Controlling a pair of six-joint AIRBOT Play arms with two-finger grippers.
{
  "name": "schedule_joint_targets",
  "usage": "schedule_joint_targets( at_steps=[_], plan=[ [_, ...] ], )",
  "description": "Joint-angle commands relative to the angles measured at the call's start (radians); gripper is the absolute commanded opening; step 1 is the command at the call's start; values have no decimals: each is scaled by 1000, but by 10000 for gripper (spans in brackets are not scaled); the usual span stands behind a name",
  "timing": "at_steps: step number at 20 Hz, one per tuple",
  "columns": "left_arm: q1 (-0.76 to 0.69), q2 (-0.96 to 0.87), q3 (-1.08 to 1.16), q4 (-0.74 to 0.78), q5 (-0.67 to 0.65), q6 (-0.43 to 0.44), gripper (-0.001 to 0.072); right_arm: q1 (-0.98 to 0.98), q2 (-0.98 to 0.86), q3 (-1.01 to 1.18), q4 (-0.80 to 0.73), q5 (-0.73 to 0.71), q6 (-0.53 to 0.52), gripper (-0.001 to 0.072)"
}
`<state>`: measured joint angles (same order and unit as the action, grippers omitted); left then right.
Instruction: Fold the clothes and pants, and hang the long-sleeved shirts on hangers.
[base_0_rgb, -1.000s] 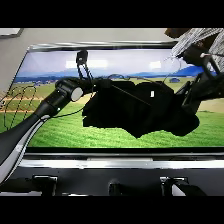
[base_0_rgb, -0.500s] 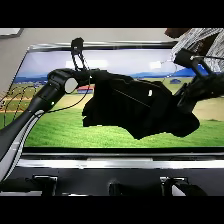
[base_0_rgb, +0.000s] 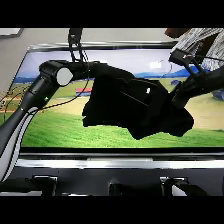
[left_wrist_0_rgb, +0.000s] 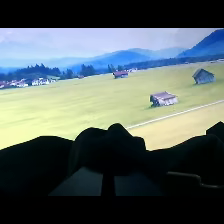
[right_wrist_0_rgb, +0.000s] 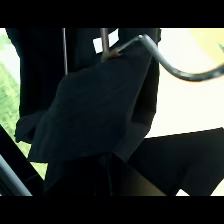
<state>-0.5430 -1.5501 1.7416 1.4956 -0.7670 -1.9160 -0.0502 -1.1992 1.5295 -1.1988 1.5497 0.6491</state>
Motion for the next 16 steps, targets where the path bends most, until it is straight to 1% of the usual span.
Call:
schedule_joint_targets(
  at_steps=[1,3,5,7,8,11,13,15,16],
  plan=[
    [-1,0,35,-10,-86,44,17,0,-9,1,-76,-36,3,21],
    [-1,0,42,-43,-124,64,17,1,-9,1,-95,-50,8,21],
    [-1,2,42,-133,-135,114,17,21,-9,1,-127,-90,39,21],
    [-4,3,42,-184,-135,121,17,67,-9,1,-195,-138,55,21],
    [-7,3,42,-191,-135,121,17,93,-9,1,-198,-161,55,21],
    [-13,3,42,-190,-135,122,17,154,-8,2,-201,-182,75,21],
    [-13,4,42,-190,-135,121,17,155,1,2,-163,-164,108,20],
    [-16,8,43,-191,-134,124,17,155,9,2,-129,-137,106,20],
    [-20,15,43,-191,-135,139,17,155,8,2,-111,-131,107,20]
  ],
)
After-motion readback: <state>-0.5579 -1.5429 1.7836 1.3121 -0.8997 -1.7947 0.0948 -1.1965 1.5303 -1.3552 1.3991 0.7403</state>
